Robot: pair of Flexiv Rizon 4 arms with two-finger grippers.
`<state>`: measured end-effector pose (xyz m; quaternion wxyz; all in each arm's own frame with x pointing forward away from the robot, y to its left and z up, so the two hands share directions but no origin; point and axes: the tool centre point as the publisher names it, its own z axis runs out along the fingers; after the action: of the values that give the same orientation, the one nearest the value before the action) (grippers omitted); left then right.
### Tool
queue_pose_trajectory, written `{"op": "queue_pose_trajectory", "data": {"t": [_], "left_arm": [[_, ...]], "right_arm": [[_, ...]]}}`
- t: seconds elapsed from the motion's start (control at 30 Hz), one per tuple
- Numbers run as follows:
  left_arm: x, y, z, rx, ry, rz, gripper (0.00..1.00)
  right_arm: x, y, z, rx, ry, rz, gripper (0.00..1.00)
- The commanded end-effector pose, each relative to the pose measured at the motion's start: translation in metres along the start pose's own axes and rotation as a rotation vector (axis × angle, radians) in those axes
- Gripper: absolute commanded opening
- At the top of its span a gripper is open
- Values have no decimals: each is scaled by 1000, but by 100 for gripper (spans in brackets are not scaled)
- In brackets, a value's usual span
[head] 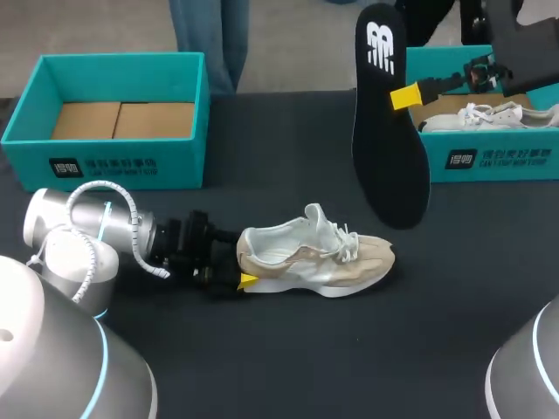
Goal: Take the shoe out of the shoebox, open the shoe tongue, remove and reinsert the insole, then place the shoe into the shoebox
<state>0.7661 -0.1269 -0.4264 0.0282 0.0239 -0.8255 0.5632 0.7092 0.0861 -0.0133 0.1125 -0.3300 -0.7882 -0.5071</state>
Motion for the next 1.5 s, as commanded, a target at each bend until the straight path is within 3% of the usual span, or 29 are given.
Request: {"op": "queue_pose_trajectory", "data": {"t": [0.03,0.43,0.5,0.53,0.57,0.7,1.0,1.4,1.5], "left_arm": [[0,3,0,-3,0,0,0],[0,3,0,-3,0,0,0],[1,2,-1,-4,0,1,24],[1,2,-1,-9,-2,-3,44],[2,1,-2,-12,-4,-5,100],[6,-2,-4,-18,-2,-4,100],[12,-10,-21,-118,-1,-19,100],[8,-15,-43,-352,68,-54,100],[8,-17,-49,-329,53,-49,100]], "right_arm": [[-1,0,1,1,-1,1,0],[-1,0,1,1,-1,1,0],[-1,0,1,1,-1,1,0],[-1,0,1,1,-1,1,0],[-1,0,1,1,-1,1,0],[-1,0,1,1,-1,1,0],[-1,0,1,1,-1,1,0],[-1,0,1,1,-1,1,0],[-1,0,1,1,-1,1,0]]}}
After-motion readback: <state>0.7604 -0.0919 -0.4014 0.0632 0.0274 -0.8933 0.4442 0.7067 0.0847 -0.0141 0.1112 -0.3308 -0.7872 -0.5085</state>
